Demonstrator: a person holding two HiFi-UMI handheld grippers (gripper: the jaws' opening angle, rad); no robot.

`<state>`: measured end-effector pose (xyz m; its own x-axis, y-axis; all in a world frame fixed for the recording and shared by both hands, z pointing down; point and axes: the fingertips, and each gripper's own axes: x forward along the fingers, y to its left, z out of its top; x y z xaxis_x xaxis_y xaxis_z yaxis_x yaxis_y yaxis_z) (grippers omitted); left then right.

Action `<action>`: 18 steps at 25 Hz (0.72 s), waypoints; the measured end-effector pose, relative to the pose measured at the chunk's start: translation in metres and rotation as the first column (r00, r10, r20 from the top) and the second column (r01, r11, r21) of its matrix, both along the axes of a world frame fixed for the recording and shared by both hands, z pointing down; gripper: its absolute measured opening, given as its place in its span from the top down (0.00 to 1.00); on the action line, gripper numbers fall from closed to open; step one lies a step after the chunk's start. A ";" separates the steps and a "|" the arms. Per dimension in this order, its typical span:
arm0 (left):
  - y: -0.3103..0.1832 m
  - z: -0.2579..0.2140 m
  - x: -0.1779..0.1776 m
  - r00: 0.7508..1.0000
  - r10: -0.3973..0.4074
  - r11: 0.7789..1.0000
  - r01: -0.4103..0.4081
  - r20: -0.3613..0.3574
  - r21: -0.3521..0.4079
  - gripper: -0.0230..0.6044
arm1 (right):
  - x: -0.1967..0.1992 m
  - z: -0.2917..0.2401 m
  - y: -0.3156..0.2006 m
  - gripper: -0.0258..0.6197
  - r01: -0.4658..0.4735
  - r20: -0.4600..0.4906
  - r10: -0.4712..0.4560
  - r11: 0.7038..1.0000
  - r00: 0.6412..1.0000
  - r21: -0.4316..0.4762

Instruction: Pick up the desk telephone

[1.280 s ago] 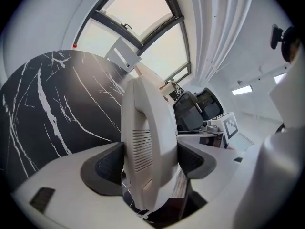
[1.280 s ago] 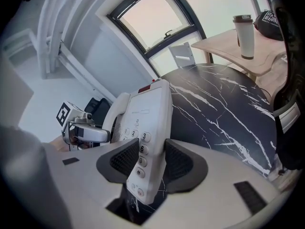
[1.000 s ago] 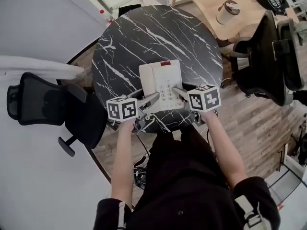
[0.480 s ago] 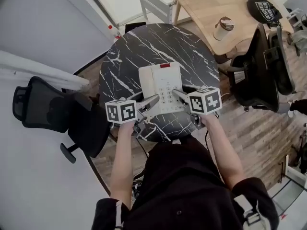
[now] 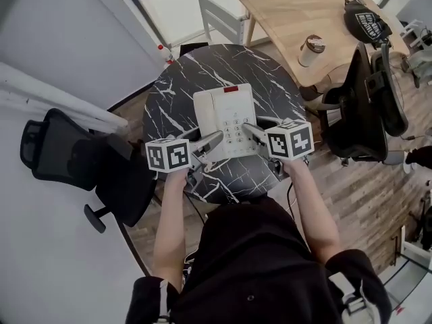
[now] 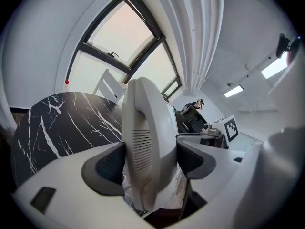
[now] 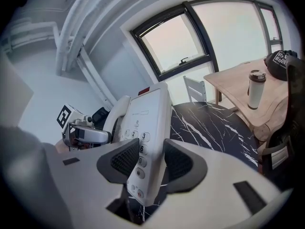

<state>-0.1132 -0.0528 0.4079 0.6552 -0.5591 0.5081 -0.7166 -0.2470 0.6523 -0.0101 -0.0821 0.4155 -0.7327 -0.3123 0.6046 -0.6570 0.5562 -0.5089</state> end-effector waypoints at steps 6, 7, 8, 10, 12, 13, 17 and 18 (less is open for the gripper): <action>-0.003 -0.012 -0.003 1.000 -0.002 1.000 0.001 0.016 0.023 0.39 | -0.002 -0.011 -0.003 0.67 0.002 0.013 -0.002 1.000 1.000 0.025; -0.004 -0.014 -0.004 1.000 0.000 1.000 -0.001 0.017 0.028 0.39 | -0.003 -0.013 -0.004 0.67 0.002 0.015 -0.003 1.000 1.000 0.030; -0.006 -0.016 -0.005 1.000 0.001 0.999 -0.002 0.017 0.032 0.39 | -0.004 -0.014 -0.005 0.67 0.002 0.017 -0.003 0.999 1.000 0.034; -0.007 -0.017 -0.007 1.000 -0.002 0.999 0.001 0.019 0.032 0.39 | -0.006 -0.017 -0.006 0.67 0.002 0.020 -0.003 0.999 1.000 0.038; -0.006 -0.017 -0.007 1.000 -0.005 0.999 0.004 0.024 0.032 0.39 | -0.005 -0.018 -0.007 0.68 0.002 0.021 -0.003 0.999 1.000 0.039; -0.006 -0.018 -0.008 1.000 -0.006 0.999 0.005 0.028 0.033 0.39 | -0.005 -0.019 -0.007 0.68 0.004 0.021 -0.005 0.999 1.000 0.040; -0.003 -0.019 -0.008 1.000 -0.005 0.999 0.004 0.024 0.036 0.39 | -0.007 -0.019 -0.005 0.68 0.011 0.019 -0.012 0.999 1.000 0.047; -0.002 -0.019 -0.008 1.000 -0.006 0.999 0.006 0.023 0.035 0.39 | -0.008 -0.019 -0.004 0.68 0.014 0.018 -0.015 0.999 1.000 0.048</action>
